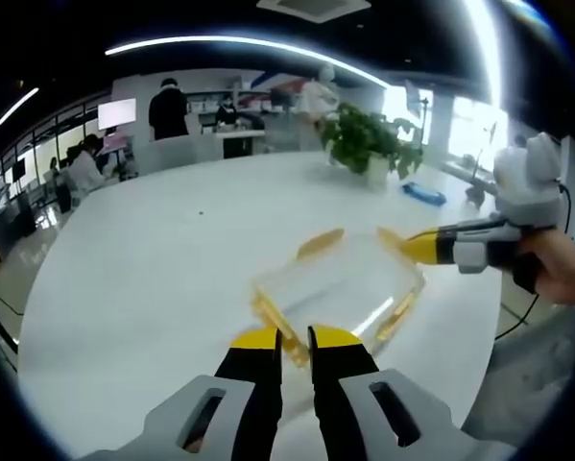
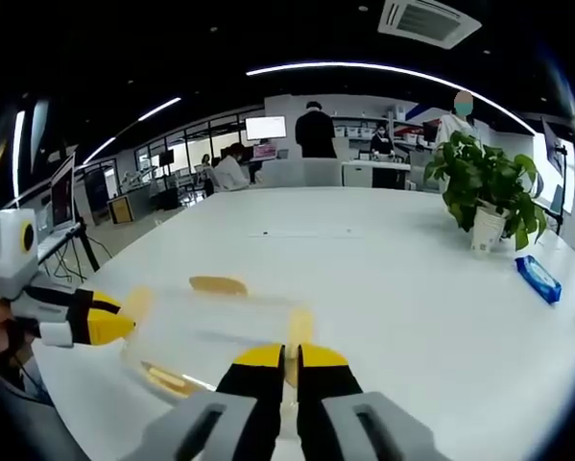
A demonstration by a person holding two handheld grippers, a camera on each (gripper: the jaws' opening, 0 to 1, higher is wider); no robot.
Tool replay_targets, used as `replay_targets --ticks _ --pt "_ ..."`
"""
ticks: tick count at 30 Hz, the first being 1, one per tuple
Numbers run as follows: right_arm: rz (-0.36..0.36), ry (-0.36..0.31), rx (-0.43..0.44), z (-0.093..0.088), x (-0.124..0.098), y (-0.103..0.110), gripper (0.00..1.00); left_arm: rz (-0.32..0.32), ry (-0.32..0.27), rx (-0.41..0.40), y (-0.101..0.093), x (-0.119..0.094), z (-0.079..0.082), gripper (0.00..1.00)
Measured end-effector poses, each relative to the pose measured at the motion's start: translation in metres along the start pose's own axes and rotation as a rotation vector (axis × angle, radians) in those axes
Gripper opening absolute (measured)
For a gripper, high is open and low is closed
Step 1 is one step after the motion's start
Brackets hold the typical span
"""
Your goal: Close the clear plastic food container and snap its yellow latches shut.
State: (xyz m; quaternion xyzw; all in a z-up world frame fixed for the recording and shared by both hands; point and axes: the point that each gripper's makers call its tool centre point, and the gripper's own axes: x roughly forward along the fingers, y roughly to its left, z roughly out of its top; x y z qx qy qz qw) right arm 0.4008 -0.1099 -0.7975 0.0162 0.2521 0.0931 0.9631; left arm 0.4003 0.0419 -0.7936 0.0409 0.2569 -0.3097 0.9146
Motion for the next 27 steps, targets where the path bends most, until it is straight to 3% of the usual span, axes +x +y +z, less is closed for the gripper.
replay_targets --ticks 27 --pt "0.015 -0.031 0.013 -0.0024 0.0047 -0.0001 0.00 0.029 0.023 -0.022 0.0017 0.0045 -0.0079 0.05"
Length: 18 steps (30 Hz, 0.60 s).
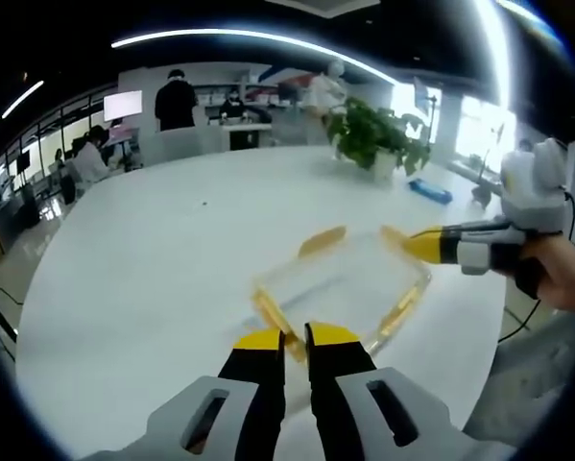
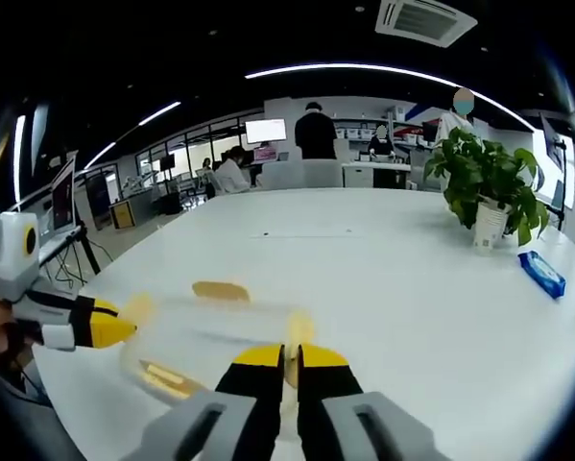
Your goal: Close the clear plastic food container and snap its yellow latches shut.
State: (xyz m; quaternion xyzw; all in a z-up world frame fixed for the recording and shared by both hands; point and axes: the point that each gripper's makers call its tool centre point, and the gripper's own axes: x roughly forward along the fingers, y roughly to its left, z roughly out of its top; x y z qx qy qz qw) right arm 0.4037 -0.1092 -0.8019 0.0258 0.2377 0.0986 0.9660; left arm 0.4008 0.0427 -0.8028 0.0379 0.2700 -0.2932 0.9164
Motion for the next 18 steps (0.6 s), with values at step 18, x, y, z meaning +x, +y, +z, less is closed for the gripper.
replay_targets --ticks 18 --pt "-0.003 -0.015 -0.025 -0.0010 -0.0005 0.0011 0.01 0.014 -0.018 0.076 -0.0007 0.0003 -0.0002 0.05"
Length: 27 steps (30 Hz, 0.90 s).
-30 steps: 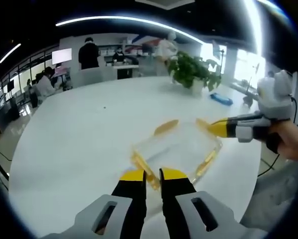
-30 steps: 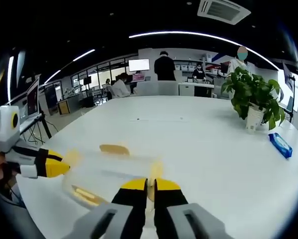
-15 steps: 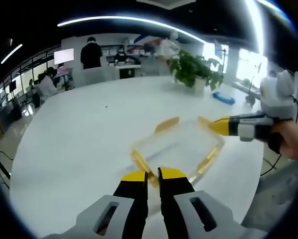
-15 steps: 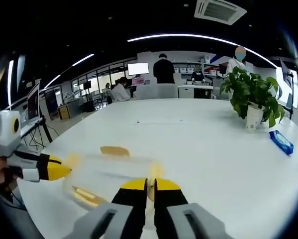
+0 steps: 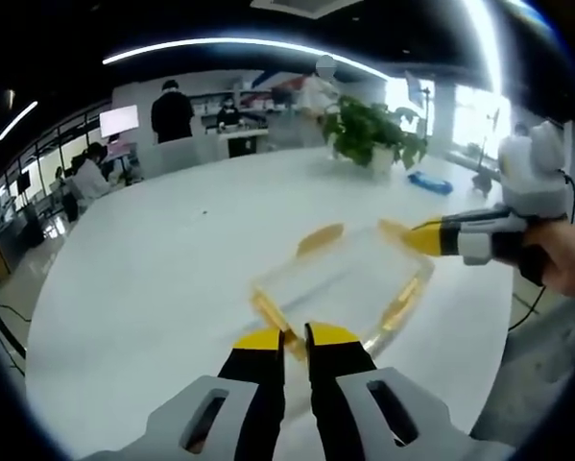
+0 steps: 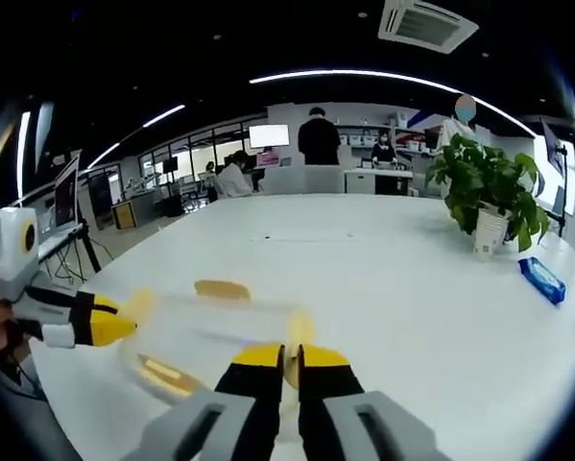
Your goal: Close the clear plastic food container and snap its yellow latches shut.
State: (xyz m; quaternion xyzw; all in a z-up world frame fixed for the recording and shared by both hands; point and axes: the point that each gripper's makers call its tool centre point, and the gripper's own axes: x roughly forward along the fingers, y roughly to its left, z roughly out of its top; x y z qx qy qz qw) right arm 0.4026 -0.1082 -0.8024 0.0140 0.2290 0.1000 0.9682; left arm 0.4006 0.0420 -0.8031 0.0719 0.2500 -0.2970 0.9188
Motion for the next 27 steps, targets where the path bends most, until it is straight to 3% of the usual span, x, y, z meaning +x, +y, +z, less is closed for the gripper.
replay_targets --ticks 5,8,14,22,27 --pt "-0.002 0.015 0.022 -0.006 -0.002 -0.003 0.02 0.003 0.000 0.039 0.000 0.000 0.001 0.07" --pt "-0.014 0.023 0.029 -0.006 -0.003 -0.007 0.04 0.029 0.007 0.085 0.005 -0.001 0.003 0.14" --pt "-0.022 0.028 0.052 -0.006 -0.006 -0.012 0.07 0.054 0.003 0.006 0.019 -0.006 0.000 0.24" --pt "-0.049 0.032 0.066 -0.005 -0.012 -0.026 0.10 0.097 0.029 -0.051 0.041 -0.018 -0.012 0.21" --pt "-0.060 0.037 0.083 -0.002 -0.013 -0.035 0.19 0.092 0.019 -0.115 0.044 -0.020 -0.013 0.24"
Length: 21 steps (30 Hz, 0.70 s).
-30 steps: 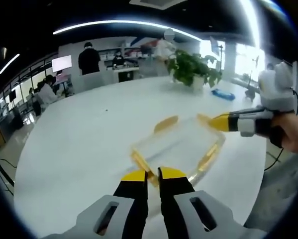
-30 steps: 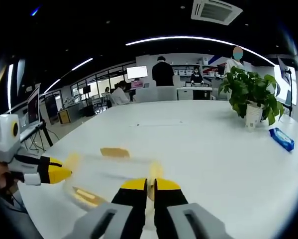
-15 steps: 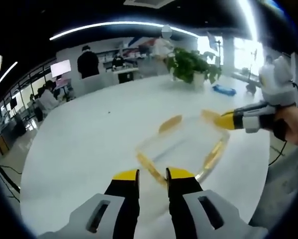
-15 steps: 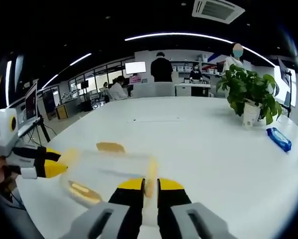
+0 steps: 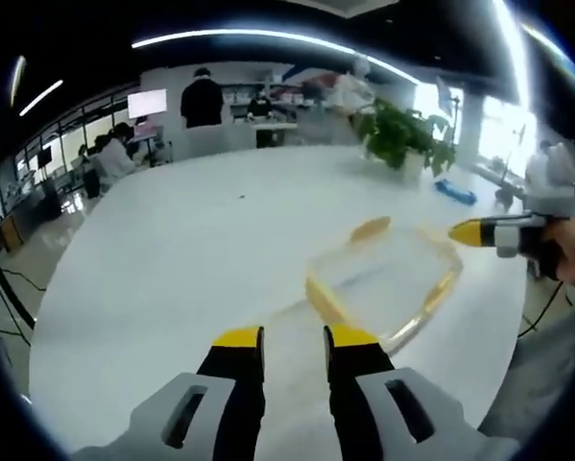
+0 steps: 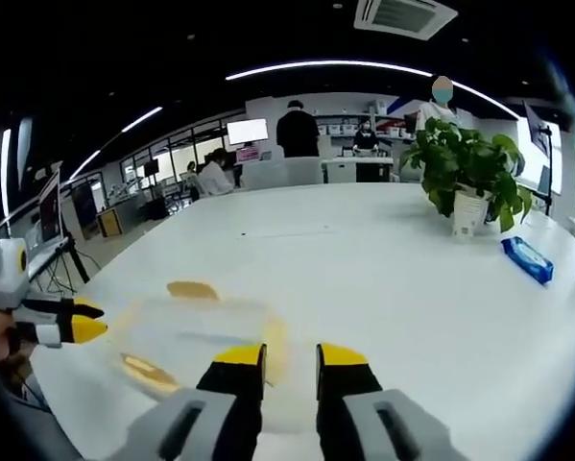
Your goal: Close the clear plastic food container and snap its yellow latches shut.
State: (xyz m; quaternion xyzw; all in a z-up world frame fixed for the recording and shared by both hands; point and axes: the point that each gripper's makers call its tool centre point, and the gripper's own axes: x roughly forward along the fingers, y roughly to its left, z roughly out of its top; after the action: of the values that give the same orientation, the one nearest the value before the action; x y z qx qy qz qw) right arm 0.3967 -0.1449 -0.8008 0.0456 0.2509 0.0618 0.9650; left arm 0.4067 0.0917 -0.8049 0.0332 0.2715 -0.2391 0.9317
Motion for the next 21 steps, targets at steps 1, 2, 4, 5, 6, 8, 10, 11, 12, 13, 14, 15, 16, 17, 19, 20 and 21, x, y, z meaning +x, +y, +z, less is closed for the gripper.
replay_targets --ticks 1,2,4,5,6,8,10,11,12,13,14,15,16,17,19,20,21 --pt "0.007 -0.006 0.011 0.002 0.001 0.000 0.19 -0.022 -0.014 -0.050 -0.004 0.001 0.002 0.25" --pt "0.020 -0.012 0.033 0.003 0.001 0.002 0.19 -0.037 -0.021 -0.079 -0.007 0.002 0.004 0.27" --pt "0.046 -0.016 0.047 0.006 0.002 0.006 0.20 -0.061 -0.024 -0.108 -0.010 0.003 0.006 0.28" --pt "0.063 -0.015 0.050 0.007 0.003 0.010 0.21 -0.067 -0.030 -0.112 -0.012 0.004 0.007 0.29" --pt "0.075 -0.015 0.054 0.008 0.004 0.013 0.23 -0.074 -0.032 -0.119 -0.014 0.005 0.008 0.29" --pt "0.107 -0.010 0.066 0.008 0.006 0.020 0.25 -0.099 -0.034 -0.153 -0.019 0.007 0.010 0.30" --pt "0.133 -0.002 0.073 0.008 0.009 0.026 0.26 -0.119 -0.032 -0.174 -0.023 0.010 0.011 0.31" --pt "0.143 0.005 0.077 0.007 0.010 0.028 0.26 -0.150 -0.022 -0.190 -0.029 0.012 0.010 0.31" --pt "0.161 0.015 0.083 0.005 0.012 0.032 0.27 -0.180 -0.008 -0.197 -0.034 0.013 0.009 0.31" --pt "0.164 0.019 0.085 0.004 0.012 0.033 0.27 -0.181 -0.008 -0.202 -0.035 0.014 0.009 0.31" --pt "0.172 0.029 0.085 0.003 0.013 0.034 0.27 -0.176 -0.011 -0.198 -0.035 0.016 0.009 0.31" --pt "0.175 0.035 0.084 0.002 0.014 0.035 0.28 -0.180 -0.010 -0.195 -0.037 0.017 0.009 0.31" --pt "0.179 0.040 0.081 0.001 0.015 0.036 0.28 -0.184 -0.003 -0.198 -0.038 0.018 0.008 0.31" --pt "0.183 0.045 0.081 0.000 0.015 0.037 0.28 -0.185 -0.001 -0.204 -0.038 0.019 0.008 0.31" --pt "0.201 0.077 0.087 -0.005 0.016 0.039 0.27 -0.192 0.008 -0.217 -0.039 0.021 0.006 0.28" --pt "0.199 0.114 0.097 -0.012 0.015 0.039 0.28 -0.195 0.022 -0.221 -0.040 0.022 0.005 0.25" --pt "0.192 0.107 0.087 -0.010 0.017 0.036 0.27 -0.201 0.029 -0.233 -0.042 0.022 0.004 0.23"
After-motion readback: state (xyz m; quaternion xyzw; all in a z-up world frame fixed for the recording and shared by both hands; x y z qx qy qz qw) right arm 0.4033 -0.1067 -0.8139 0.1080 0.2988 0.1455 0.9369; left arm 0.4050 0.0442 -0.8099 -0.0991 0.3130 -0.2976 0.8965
